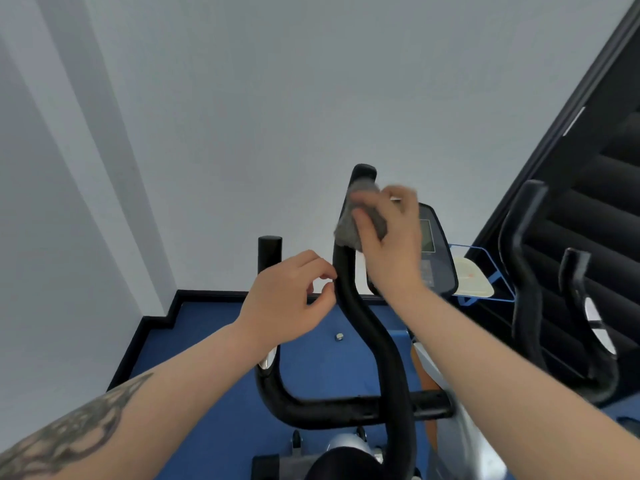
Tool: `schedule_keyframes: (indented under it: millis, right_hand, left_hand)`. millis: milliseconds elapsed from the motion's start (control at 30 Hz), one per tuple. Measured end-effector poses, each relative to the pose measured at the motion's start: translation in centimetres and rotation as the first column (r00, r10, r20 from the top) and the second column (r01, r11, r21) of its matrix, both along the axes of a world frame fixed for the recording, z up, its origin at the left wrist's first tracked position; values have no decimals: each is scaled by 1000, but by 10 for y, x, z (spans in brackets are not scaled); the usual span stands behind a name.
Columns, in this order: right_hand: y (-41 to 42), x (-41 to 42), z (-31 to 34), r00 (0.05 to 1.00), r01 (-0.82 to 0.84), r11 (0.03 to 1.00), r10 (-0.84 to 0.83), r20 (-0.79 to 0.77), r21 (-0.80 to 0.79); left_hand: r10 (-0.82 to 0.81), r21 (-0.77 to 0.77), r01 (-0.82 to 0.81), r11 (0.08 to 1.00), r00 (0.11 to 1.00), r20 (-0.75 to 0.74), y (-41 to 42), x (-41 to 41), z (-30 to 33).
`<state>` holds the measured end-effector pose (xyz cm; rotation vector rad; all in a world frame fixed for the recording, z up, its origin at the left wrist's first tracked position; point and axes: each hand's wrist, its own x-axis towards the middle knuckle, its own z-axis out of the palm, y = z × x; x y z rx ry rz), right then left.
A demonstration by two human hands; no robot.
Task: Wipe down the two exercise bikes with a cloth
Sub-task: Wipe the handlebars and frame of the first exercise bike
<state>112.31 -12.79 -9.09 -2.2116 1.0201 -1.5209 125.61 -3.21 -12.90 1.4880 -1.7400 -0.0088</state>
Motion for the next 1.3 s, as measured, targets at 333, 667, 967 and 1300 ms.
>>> schedule_keyframes:
  millis: [333,667,967,1300]
  right_hand:
    - [17,-7,-10,1000,-8,987,12,-23,161]
    - [21,-12,-17,970,-95,971,139,-198,218]
    - [37,-24,-27,979,-107,940,157,-131,325]
    - [30,1,-26,987,-36,909,-32,156,414]
  left_hand:
    - [-3,7,3,1000,1000,-1,1,-1,2]
    - [-10,-43,9,999,1000,-5,0,1,-1]
    - [-28,-60,28,998,1000,-10,-1,1,0]
    - [-28,-13,28,1000,1000,3,-1,2,0]
